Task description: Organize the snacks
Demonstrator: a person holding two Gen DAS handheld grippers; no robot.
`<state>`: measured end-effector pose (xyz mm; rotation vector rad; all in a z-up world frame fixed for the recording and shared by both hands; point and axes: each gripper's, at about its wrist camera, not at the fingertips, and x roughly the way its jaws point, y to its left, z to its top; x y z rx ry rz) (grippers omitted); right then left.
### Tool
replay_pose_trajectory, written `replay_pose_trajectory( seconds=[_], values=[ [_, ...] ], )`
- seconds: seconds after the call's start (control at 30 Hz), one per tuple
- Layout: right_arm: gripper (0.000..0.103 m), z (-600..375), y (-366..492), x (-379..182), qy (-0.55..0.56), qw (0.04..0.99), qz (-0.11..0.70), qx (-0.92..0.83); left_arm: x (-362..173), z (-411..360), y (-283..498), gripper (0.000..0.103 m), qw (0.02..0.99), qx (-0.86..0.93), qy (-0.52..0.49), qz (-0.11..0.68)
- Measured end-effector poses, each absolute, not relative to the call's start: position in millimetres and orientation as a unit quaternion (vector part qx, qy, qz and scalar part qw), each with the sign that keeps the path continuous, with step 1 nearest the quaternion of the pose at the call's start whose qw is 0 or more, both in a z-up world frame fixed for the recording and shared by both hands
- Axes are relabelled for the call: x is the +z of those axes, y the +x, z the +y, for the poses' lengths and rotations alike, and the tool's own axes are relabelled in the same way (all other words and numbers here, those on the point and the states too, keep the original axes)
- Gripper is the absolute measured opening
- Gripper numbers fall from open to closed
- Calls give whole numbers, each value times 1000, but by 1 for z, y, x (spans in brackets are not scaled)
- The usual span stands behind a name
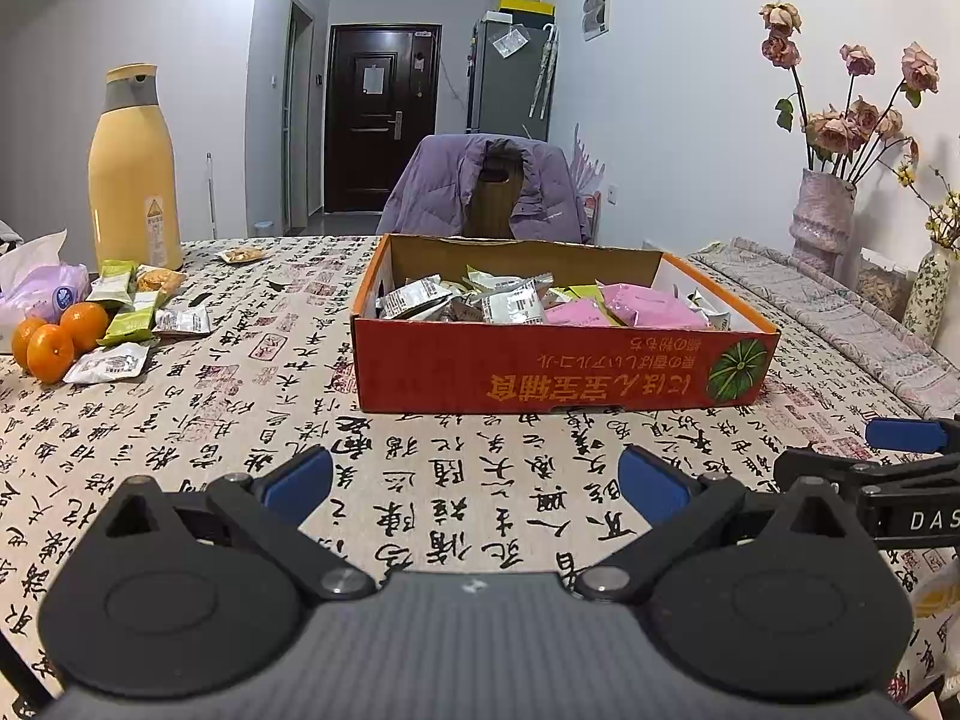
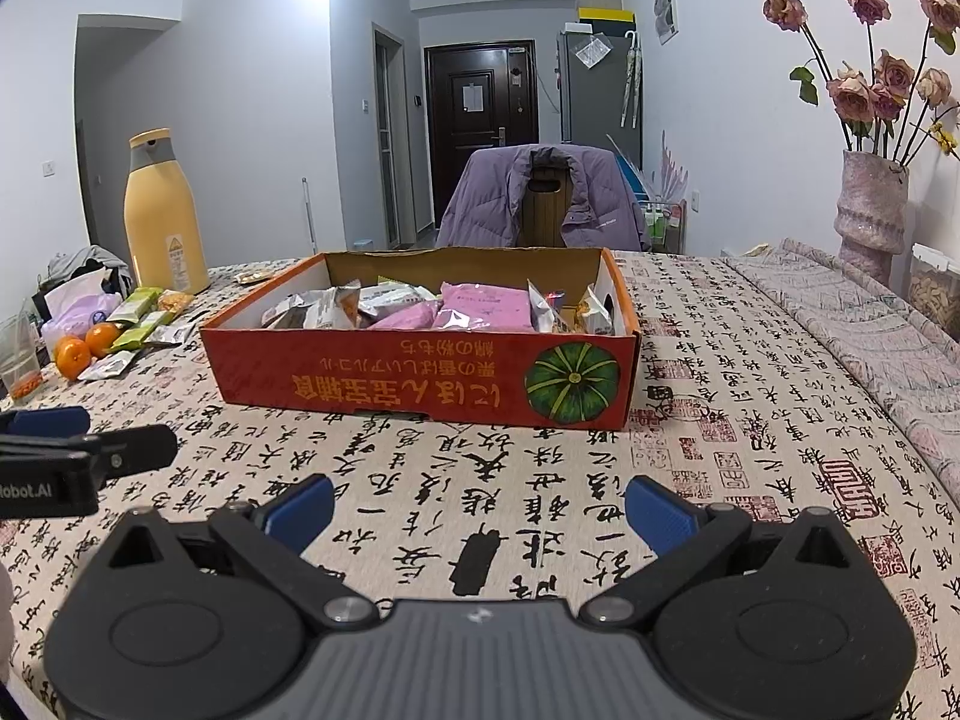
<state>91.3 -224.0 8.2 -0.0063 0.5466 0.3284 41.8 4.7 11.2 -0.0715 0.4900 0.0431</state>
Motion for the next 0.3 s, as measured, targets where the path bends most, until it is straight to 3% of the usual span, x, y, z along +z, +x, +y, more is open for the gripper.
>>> replay_pose_trajectory(
  seconds=[0.3],
  values=[
    [103, -222, 90, 5, -2, 949, 271, 162, 11, 5, 42, 103, 970, 23, -38, 241]
  ],
)
